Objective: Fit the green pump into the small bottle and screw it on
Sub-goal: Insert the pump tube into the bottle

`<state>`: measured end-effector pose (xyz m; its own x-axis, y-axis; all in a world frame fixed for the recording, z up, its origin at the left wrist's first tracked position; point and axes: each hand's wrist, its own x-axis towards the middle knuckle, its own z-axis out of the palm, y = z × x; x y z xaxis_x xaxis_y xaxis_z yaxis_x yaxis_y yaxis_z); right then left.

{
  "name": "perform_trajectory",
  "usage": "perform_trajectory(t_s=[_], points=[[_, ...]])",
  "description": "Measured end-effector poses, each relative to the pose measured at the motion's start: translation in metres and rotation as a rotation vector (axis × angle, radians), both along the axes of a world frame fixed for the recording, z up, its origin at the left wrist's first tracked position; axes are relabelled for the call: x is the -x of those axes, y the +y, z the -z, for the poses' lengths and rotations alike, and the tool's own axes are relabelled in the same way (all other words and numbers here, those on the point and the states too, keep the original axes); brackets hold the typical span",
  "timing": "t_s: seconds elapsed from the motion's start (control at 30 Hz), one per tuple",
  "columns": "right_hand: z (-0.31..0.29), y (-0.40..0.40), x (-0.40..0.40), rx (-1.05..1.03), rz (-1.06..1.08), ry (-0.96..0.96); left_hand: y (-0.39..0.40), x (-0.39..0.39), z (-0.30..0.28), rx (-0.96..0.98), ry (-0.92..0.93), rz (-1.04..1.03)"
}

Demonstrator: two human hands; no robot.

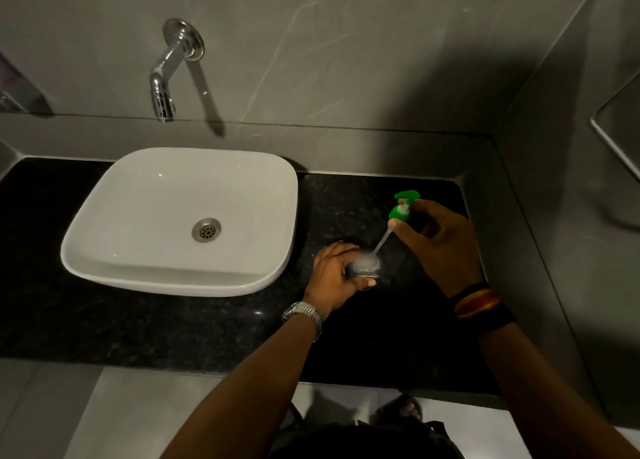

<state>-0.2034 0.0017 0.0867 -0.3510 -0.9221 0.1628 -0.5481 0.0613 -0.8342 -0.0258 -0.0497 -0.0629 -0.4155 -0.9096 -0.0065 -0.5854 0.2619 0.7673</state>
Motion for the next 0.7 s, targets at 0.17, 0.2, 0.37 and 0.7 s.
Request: perform_trajectory(t_s=[0.17,0.2,0.37,0.7], points=[[0.023,0.003,-0.007,-0.004,-0.019,0.07,0.0,0.0,-0.001,0.016,0.0,0.012],[0.03,0.002,-0.009,-0.044,-0.034,0.1,0.001,0.0,-0.001,0.025,0.001,0.011],[0.059,0.002,-0.018,-0.208,-0.08,0.152,0.002,-0.002,-0.002,0.042,0.023,0.021],[0.055,-0.014,-0.004,-0.21,-0.143,0.174,0.005,0.0,-0.008,0.034,0.01,0.003]])
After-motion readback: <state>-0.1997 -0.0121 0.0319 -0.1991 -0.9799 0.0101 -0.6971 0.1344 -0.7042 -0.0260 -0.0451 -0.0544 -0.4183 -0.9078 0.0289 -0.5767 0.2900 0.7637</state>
